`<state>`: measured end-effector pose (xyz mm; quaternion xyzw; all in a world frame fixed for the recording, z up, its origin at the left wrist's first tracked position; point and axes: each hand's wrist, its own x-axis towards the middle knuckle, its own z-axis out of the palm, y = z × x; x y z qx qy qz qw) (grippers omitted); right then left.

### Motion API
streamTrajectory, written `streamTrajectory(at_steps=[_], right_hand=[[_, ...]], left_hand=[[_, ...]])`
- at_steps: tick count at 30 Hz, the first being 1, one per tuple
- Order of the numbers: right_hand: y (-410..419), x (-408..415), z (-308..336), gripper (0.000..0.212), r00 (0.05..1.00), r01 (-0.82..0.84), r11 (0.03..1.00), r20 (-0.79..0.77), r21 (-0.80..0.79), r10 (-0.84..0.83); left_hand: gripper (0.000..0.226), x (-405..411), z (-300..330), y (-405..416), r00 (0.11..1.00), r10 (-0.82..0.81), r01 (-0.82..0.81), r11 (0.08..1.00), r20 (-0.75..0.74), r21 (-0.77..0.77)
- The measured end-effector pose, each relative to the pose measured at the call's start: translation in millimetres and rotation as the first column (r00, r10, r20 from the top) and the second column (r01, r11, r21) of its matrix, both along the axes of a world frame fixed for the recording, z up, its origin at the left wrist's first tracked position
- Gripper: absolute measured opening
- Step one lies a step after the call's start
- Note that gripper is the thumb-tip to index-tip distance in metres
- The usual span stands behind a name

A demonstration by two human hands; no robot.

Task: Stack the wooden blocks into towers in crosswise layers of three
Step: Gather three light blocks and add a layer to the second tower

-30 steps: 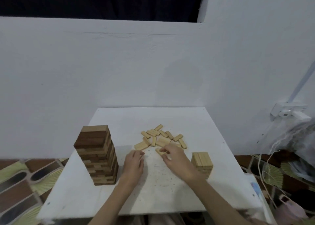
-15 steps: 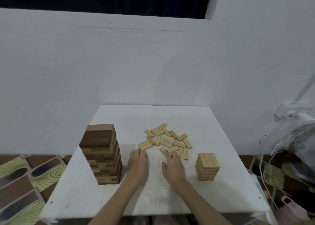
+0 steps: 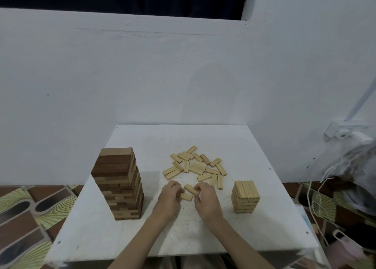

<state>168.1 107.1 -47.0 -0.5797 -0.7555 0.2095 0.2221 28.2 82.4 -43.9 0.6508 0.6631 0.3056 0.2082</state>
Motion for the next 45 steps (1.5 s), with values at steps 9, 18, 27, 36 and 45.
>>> streamTrajectory(at_steps=[9, 18, 27, 36, 45], right_hand=[[3, 7, 9, 0.058, 0.999, -0.01, 1.0, -0.041, -0.008, 0.01], [7, 11, 18, 0.072, 0.997, 0.036, 0.992, 0.075, -0.12, -0.027], [20, 11, 14, 0.061, 0.984, -0.057, 0.998, 0.169, -0.008, 0.058], [25, 5, 15, 0.036, 0.993, -0.103, 0.991, 0.039, -0.082, 0.107], [12, 14, 33, 0.064, 0.968, -0.11, 0.933, -0.252, -0.342, 0.022]], left_hand=[[0.075, -2, 10, 2, 0.997, -0.079, 0.08, 0.978, 0.009, -0.19], [0.06, 2, 10, -1, 0.996, -0.072, 0.082, 0.975, 0.058, -0.205], [0.067, -4, 19, -4, 0.989, -0.077, 0.108, 0.962, 0.127, -0.252], [0.066, -7, 17, -6, 0.981, -0.033, 0.085, 0.959, 0.192, -0.269], [0.079, -4, 16, -7, 0.985, 0.006, 0.034, 0.972, 0.172, -0.232]])
